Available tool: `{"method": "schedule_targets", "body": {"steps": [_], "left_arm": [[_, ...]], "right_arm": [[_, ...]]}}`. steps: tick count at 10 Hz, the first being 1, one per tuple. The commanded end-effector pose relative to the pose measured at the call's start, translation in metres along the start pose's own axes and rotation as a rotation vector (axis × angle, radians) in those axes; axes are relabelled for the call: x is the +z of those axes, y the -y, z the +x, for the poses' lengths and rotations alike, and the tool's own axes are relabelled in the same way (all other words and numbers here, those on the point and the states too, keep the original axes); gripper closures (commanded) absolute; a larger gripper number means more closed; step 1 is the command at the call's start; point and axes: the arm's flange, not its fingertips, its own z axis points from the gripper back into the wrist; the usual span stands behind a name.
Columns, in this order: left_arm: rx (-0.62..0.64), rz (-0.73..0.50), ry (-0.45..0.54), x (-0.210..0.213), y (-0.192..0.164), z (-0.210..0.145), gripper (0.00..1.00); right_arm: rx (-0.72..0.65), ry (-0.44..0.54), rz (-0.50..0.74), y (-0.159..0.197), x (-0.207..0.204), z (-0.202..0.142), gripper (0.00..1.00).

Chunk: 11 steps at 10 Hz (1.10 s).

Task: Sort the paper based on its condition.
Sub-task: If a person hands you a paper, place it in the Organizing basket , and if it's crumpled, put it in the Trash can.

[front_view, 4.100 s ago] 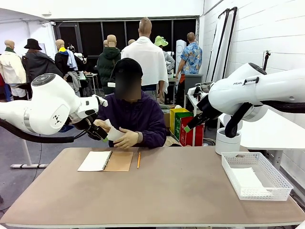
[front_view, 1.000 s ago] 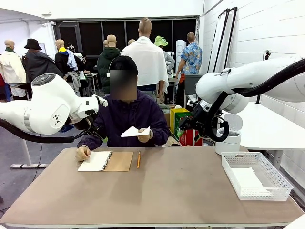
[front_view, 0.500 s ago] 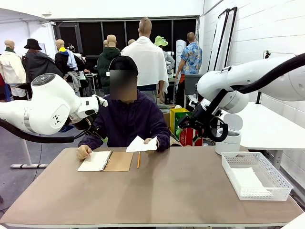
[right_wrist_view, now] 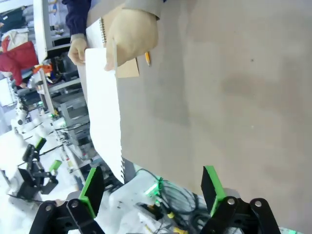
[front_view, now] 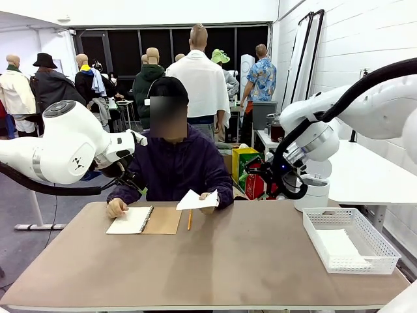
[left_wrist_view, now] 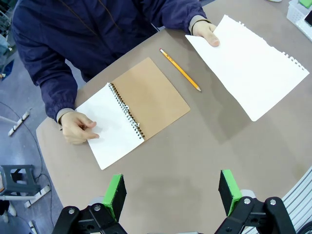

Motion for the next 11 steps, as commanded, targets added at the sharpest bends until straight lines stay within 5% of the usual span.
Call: {"method": "schedule_targets", "body": {"steps": [1,11], "left_arm": [[0.005,-0.006,-0.004,0.000,-0.001,0.000,0.00],[0.005,-0.006,-0.004,0.000,-0.001,0.000,0.00]], "right_arm": [[-0.087,-0.050,0.047,-0.001,-0.012,0.013,0.00],[-0.168,-0.089,0.092,0.003,-0.044,0.027,0.00]]}}
